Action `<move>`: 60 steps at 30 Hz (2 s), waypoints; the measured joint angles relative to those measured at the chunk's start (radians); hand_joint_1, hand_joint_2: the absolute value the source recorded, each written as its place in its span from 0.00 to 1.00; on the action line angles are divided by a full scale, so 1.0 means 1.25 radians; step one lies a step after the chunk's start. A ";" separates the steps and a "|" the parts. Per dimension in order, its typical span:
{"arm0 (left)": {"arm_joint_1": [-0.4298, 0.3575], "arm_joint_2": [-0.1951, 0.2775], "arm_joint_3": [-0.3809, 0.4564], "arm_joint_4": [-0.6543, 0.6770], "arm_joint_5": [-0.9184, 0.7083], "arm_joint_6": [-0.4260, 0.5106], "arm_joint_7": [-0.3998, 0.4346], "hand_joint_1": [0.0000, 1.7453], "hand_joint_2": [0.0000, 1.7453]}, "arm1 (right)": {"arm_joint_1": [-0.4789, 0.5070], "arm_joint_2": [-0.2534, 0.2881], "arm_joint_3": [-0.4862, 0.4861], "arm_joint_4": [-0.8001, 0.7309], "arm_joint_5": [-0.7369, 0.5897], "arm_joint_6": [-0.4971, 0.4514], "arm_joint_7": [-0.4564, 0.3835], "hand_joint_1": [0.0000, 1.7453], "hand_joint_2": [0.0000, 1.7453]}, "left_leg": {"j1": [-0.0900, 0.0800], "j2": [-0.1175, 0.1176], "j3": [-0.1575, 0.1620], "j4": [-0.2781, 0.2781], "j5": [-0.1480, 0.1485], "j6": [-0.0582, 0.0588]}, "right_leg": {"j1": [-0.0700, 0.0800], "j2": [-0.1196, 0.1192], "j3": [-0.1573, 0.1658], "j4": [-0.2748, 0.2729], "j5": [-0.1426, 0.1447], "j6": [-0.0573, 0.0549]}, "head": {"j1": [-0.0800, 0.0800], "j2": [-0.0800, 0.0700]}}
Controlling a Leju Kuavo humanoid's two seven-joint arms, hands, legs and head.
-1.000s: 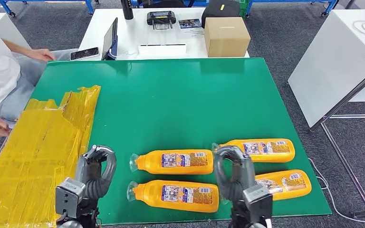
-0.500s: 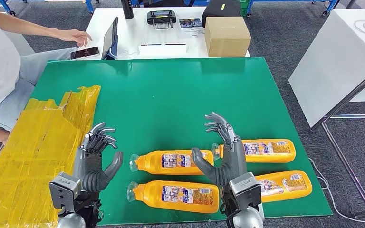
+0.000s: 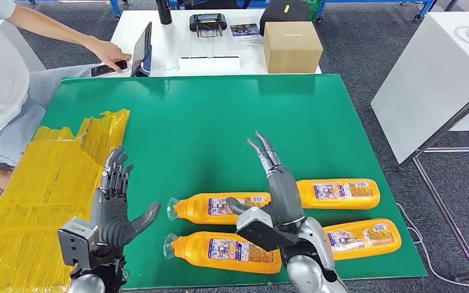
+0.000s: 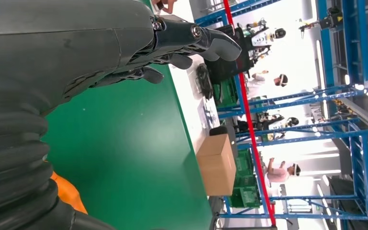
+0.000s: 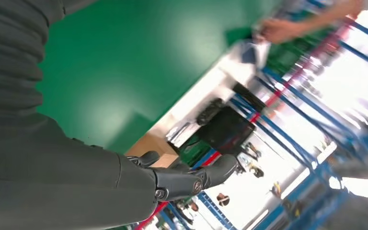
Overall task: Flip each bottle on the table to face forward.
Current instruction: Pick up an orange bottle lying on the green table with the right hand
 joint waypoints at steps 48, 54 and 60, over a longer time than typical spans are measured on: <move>-0.036 -0.025 0.043 0.036 0.046 -0.071 0.042 0.00 1.00 | -0.247 0.000 0.167 0.560 0.247 0.118 0.173 0.00 1.00 | 0.000 -0.002 0.001 0.000 0.000 0.000 | 0.000 0.000 0.000 0.000 0.000 0.000 | 0.000 0.000; -0.040 -0.025 0.043 0.046 0.053 -0.073 0.043 0.00 1.00 | -0.279 0.001 0.189 0.606 0.250 0.133 0.180 0.00 1.00 | 0.000 -0.001 0.001 0.000 0.000 0.000 | 0.000 0.000 0.001 0.000 0.000 0.000 | 0.000 0.000; -0.041 -0.025 0.044 0.052 0.055 -0.075 0.045 0.00 1.00 | -0.296 0.004 0.203 0.631 0.262 0.133 0.197 0.00 1.00 | 0.000 -0.001 0.003 0.000 0.000 0.000 | 0.000 0.000 0.002 0.000 0.000 0.000 | 0.000 0.000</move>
